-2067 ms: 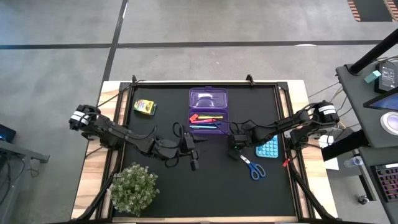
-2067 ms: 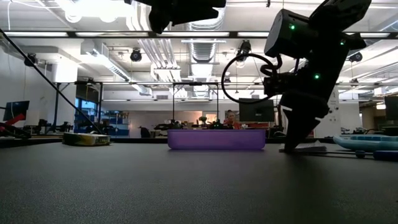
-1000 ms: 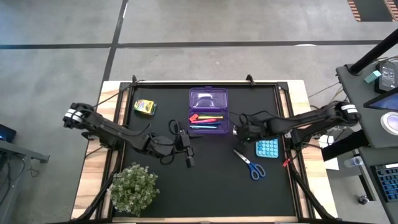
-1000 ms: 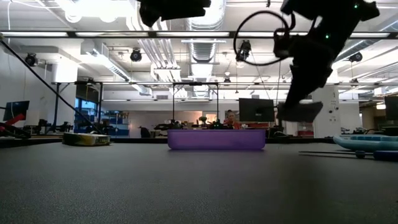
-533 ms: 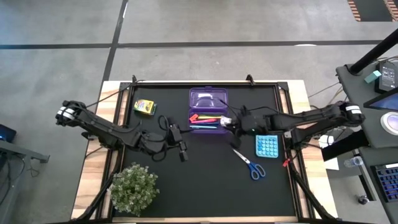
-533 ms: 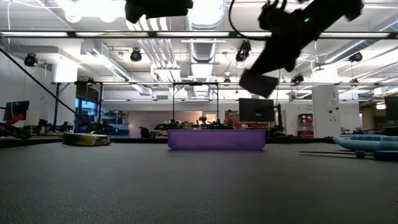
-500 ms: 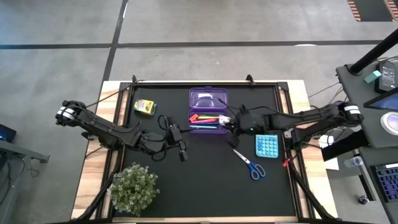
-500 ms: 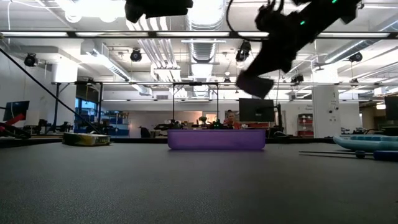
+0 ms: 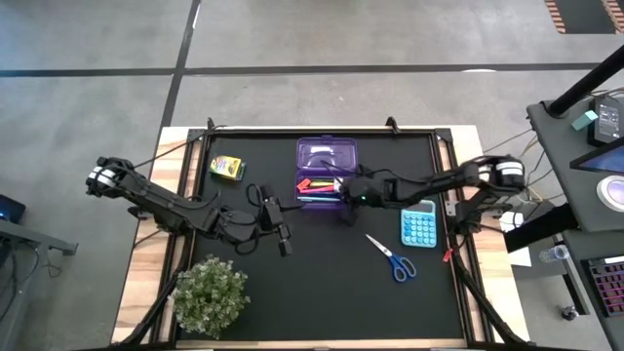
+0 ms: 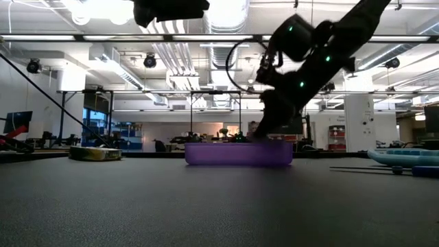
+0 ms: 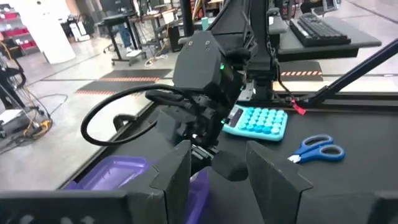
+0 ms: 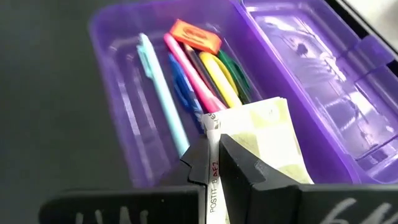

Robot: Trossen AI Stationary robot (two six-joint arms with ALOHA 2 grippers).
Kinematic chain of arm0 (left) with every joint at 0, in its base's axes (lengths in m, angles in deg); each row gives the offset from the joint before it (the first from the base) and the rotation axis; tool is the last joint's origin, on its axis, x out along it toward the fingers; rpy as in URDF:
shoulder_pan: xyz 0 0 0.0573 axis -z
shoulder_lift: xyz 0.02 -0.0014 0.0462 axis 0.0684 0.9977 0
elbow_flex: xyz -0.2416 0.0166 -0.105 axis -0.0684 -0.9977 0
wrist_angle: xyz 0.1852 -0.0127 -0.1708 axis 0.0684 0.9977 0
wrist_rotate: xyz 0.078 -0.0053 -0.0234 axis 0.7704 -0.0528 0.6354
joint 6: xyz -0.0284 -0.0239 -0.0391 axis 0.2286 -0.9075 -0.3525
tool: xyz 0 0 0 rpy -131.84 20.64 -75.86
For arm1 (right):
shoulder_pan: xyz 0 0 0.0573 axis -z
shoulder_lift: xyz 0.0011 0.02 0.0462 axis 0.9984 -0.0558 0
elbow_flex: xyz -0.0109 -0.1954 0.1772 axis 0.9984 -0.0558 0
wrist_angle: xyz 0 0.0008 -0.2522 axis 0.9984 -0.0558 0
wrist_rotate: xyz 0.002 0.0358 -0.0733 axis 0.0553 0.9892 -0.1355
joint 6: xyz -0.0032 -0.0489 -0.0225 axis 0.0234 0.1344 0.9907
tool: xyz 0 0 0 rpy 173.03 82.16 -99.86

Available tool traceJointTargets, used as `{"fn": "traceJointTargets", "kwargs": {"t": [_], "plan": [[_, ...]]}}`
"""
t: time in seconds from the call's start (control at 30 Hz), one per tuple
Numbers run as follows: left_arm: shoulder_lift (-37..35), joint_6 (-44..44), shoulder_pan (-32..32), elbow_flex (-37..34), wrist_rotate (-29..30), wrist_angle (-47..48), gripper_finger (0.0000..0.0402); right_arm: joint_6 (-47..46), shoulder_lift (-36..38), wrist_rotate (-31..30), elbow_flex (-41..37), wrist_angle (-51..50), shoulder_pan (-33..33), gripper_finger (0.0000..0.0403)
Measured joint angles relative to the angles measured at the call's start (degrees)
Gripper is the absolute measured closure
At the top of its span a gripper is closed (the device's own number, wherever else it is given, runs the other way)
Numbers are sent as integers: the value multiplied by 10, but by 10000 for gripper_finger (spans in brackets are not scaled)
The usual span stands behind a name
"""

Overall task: Pack school essentials
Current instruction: Put the white notepad into the purple box, then put the blue scissors into the purple box

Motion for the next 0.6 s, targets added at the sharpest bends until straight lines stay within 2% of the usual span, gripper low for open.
{"fn": "traceJointTargets", "kwargs": {"t": [0.17, 0.6], "plan": [[0, -23, 0, -13, 0, 0, 263, 1, -26, -1, 0, 17, 7, 372], [6, -76, 3, -23, -2, -14, 263, -6, -11, 1, 0, 13, 9, 240]]}}
